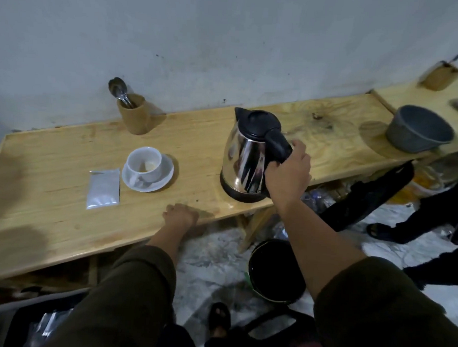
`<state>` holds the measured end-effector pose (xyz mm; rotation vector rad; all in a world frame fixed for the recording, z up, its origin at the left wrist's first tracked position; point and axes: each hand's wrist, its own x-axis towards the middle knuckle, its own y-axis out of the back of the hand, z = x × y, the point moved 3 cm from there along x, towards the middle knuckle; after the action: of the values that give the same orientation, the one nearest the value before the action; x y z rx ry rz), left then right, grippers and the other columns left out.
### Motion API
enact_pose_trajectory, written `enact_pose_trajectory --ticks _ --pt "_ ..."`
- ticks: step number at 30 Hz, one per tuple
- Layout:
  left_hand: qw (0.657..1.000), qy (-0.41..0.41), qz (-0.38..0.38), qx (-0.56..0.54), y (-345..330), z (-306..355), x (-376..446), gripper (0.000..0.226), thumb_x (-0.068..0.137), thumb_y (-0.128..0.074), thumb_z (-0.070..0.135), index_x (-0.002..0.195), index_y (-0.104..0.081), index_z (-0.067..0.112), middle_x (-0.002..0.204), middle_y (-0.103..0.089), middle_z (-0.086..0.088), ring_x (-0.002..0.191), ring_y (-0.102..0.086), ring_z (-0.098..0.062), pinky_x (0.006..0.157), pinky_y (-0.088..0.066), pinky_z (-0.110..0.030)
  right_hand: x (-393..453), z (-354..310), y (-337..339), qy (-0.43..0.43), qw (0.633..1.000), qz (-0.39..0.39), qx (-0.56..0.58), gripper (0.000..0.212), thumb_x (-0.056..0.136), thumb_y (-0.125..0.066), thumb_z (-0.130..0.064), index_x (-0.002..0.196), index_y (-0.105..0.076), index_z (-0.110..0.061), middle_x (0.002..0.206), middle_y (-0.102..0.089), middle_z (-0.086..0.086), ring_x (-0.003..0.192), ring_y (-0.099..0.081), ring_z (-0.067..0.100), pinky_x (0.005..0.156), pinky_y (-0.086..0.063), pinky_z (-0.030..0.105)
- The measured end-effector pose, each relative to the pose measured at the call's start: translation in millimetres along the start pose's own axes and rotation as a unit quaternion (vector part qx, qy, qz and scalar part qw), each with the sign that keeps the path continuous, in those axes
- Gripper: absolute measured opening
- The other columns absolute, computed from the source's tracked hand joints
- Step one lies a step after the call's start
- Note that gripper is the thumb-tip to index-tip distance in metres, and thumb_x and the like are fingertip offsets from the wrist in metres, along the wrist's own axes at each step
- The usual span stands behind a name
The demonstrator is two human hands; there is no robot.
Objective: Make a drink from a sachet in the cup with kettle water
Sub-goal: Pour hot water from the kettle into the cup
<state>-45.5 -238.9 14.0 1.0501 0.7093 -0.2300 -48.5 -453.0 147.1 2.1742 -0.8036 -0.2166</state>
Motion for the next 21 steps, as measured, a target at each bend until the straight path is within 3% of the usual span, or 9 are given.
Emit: enact_pose_trajectory --ticks 3,6,10,13,16,19,21 --pt "1.0 -0.007 -0.015 0.008 2 0 2 0.052 0.099 -0.036 0.03 0.144 -0.034 0.004 0.151 -0.032 -0.016 0.14 -0.027 -0.035 0.117 -0.023 -0.036 4 10 -4 -0.059 0.996 -0.027 0.061 0.039 0.085 -0.057 -0.012 0.123 -0.045 -0.009 0.119 -0.056 0.014 0.111 -0.056 0.031 0.094 -0.05 0.041" --pt "1.0 0.002 -0.017 -0.009 2 -3 5 0.051 0.099 -0.033 0.031 0.145 -0.036 0.008 0.152 -0.032 -0.014 0.141 -0.026 -0.034 0.117 -0.023 -0.036 10 11 -5 -0.101 0.989 -0.038 0.098 0.026 0.086 -0.056 -0.008 0.112 -0.052 -0.005 0.114 -0.059 0.016 0.106 -0.059 0.031 0.083 -0.047 0.032" --pt "0.989 0.026 0.016 -0.147 11 -8 5 0.044 0.099 -0.033 0.023 0.136 -0.049 0.006 0.147 -0.043 -0.015 0.135 -0.041 -0.032 0.111 -0.033 -0.034 16 3 -7 -0.102 0.989 -0.048 0.097 0.024 0.082 -0.055 -0.001 0.106 -0.055 -0.005 0.109 -0.062 0.015 0.099 -0.06 0.03 0.077 -0.046 0.03" --pt "0.967 0.052 0.027 -0.249 24 -10 1 0.045 0.102 -0.031 0.022 0.142 -0.043 0.005 0.148 -0.042 -0.018 0.137 -0.041 -0.032 0.113 -0.033 -0.035 19 -13 -7 -0.069 0.993 -0.042 0.083 0.022 0.078 -0.056 0.002 0.098 -0.056 -0.006 0.104 -0.063 0.013 0.091 -0.06 0.029 0.08 -0.05 0.035" --pt "0.93 0.1 0.022 -0.354 30 -24 10 0.051 0.099 -0.041 0.033 0.138 -0.047 0.001 0.145 -0.047 -0.018 0.133 -0.046 -0.035 0.111 -0.04 -0.04 26 -35 -4 0.009 0.998 -0.05 0.026 0.022 0.078 -0.055 0.001 0.099 -0.056 -0.006 0.103 -0.063 0.013 0.094 -0.06 0.03 0.084 -0.05 0.038" --pt "0.886 0.139 0.049 -0.44 41 -45 19 0.06 0.096 -0.04 0.047 0.137 -0.045 0.004 0.142 -0.049 -0.015 0.129 -0.048 -0.035 0.108 -0.042 -0.042 29 -61 -3 0.099 0.992 -0.074 -0.029 0.021 0.078 -0.054 -0.001 0.099 -0.054 -0.006 0.104 -0.063 0.014 0.095 -0.058 0.032 0.073 -0.04 0.031" --pt "0.878 0.148 0.072 -0.45 50 -59 23 0.063 0.096 -0.036 0.05 0.136 -0.046 0.003 0.139 -0.052 -0.017 0.125 -0.051 -0.037 0.107 -0.043 -0.043 28 -81 -4 0.151 0.983 -0.091 -0.059 0.017 0.078 -0.054 -0.002 0.094 -0.05 -0.01 0.103 -0.062 0.015 0.094 -0.058 0.033 0.071 -0.034 0.03"
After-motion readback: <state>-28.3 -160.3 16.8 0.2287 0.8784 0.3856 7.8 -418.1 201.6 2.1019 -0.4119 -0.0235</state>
